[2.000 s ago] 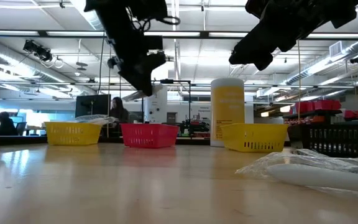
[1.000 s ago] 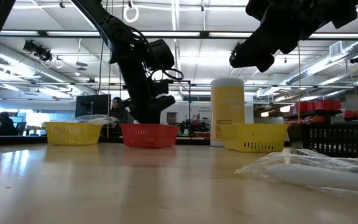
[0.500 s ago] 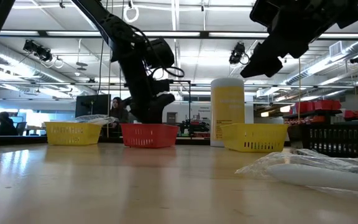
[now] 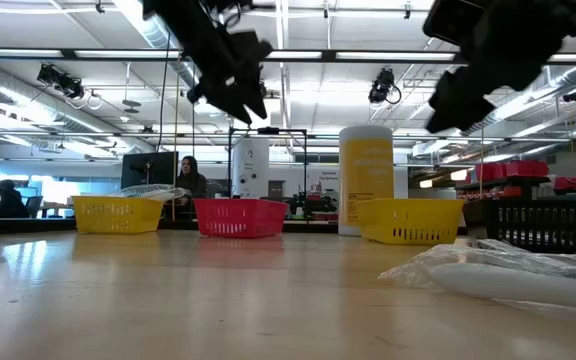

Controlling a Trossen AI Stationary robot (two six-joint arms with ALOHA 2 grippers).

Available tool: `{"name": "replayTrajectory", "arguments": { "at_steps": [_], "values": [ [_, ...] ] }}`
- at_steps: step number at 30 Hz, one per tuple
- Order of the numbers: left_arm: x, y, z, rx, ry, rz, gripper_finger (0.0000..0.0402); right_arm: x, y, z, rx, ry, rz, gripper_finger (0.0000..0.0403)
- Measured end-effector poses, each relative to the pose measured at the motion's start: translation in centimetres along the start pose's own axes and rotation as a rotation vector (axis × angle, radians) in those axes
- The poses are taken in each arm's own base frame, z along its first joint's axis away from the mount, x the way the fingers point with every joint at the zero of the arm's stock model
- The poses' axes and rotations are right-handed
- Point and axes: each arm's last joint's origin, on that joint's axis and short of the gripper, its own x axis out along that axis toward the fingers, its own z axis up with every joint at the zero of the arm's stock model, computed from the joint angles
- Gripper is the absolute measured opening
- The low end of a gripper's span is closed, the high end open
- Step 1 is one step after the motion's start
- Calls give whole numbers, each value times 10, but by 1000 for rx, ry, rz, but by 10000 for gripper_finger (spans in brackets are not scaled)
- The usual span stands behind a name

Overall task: Pick & Place Travel size toiletries
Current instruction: Put the silver nail cutter into the black basket

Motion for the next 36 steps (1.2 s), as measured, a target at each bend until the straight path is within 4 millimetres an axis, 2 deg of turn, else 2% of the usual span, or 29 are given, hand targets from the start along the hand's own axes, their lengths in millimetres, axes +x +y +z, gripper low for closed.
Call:
{"name": "replayTrajectory", "arguments": {
  "at_steps": [7, 14, 19, 24, 30, 36],
  "values": [
    [-16, -44, -23, 102, -11, -64, 199, 2, 17, -20, 88, 117, -23, 201],
    [-33, -67, -45, 107, -19, -38, 199, 11, 26, -34, 328, 198, -60, 202],
    [-42, -72, -54, 94, -13, -5, 199, 14, 32, -47, 490, 276, -101, 195],
    [-50, -79, -66, 105, 27, -12, 199, 10, 42, -57, 562, 340, -108, 190],
    [-59, -89, -75, 122, 35, -49, 199, 8, 55, -65, 563, 362, -83, 188],
    [-62, -91, -77, 106, 16, -38, 199, 16, 71, -81, 505, 380, -77, 190]
  ]
}}
